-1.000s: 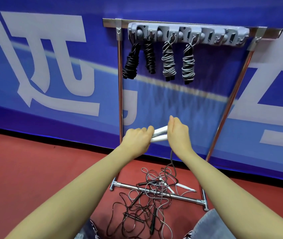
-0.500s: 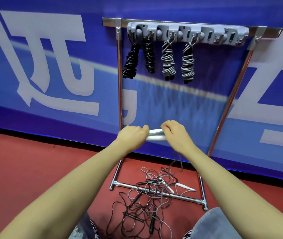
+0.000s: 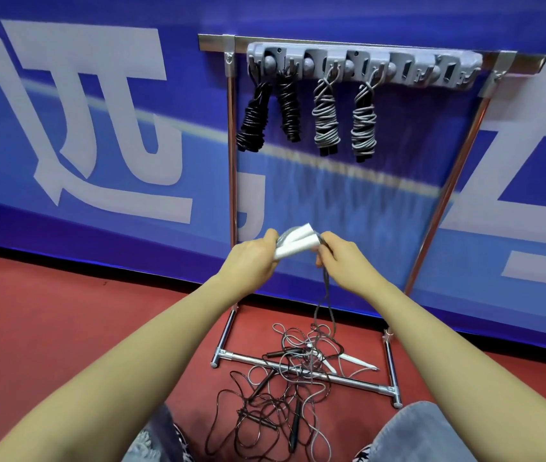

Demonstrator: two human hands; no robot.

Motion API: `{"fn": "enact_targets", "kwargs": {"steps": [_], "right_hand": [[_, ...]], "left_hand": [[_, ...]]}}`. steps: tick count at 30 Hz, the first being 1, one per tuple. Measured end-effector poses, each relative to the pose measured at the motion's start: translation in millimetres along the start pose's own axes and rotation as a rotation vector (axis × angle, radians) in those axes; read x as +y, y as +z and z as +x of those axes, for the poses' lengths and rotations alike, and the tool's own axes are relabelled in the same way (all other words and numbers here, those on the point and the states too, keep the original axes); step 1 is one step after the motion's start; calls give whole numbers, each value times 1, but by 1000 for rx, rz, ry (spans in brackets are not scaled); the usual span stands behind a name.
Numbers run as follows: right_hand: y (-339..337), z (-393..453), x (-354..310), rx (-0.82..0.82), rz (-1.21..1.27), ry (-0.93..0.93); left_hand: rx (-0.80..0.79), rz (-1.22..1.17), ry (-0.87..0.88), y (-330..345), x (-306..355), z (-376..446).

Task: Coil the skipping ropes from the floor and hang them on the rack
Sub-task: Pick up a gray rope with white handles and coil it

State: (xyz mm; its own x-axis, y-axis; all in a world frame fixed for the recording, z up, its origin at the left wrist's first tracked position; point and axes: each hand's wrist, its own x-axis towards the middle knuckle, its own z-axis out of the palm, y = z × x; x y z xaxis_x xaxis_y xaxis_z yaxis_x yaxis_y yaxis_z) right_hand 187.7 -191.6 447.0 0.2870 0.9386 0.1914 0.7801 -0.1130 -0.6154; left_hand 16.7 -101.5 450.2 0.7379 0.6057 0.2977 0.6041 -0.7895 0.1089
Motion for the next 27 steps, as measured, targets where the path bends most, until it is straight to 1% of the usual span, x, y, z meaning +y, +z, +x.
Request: {"fn": "enact_targets", "kwargs": {"steps": [3, 5, 7, 8, 9, 10, 11, 12, 13, 14, 15, 16, 17, 19, 20, 21, 22, 25, 27], "right_hand": [[-2, 1, -12, 15, 90, 29], [-3, 2, -13, 19, 142, 54], [-7, 1, -14, 29, 90, 47], [-9, 1, -14, 13, -11, 32], [-12, 1, -15, -21, -166, 9], [-14, 0, -16, -48, -363, -34], [-14, 0, -19, -34, -562, -114], [-15, 2, -19, 31, -700, -248], [-17, 3, -20, 103, -781, -381], [-19, 2, -21, 171, -786, -469], [-19, 2, -21, 234, -746, -498], [-19, 4, -22, 234, -661, -443], [-19, 5, -24, 206, -527, -324], [-17, 7, -27, 137, -169, -50], [-14, 11, -26, 141, -6, 31], [-13, 14, -27, 159, 76, 77], [-14, 18, -26, 167, 98, 114], [-19, 21, -23, 141, 140, 194], [-20, 18, -19, 130, 199, 232]], "left_hand": [[21, -130, -151, 2, 6, 6], [15, -108, -207, 4, 7, 9], [-26, -42, -228, 7, 2, 11], [-50, 1, -228, 9, 0, 12], [-75, 49, -221, 10, -3, 11], [-96, 104, -207, 11, -4, 11], [-113, 162, -183, 12, -5, 11], [-130, 216, -148, 11, -5, 11], [-142, 254, -111, 11, -5, 10], [-147, 281, -71, 11, -5, 10], [-150, 308, -23, 11, -7, 11], [-153, 337, 24, 11, -9, 12], [-155, 357, 73, 12, -12, 13], [-161, 409, 190, 8, -11, 10], [-175, 435, 238, 4, -8, 8], [-179, 452, 285, 1, -5, 6], [-158, 441, 341, -1, -3, 4], [44, 343, 548, -2, -4, 1], [196, 274, 585, -6, -8, 2]]}}
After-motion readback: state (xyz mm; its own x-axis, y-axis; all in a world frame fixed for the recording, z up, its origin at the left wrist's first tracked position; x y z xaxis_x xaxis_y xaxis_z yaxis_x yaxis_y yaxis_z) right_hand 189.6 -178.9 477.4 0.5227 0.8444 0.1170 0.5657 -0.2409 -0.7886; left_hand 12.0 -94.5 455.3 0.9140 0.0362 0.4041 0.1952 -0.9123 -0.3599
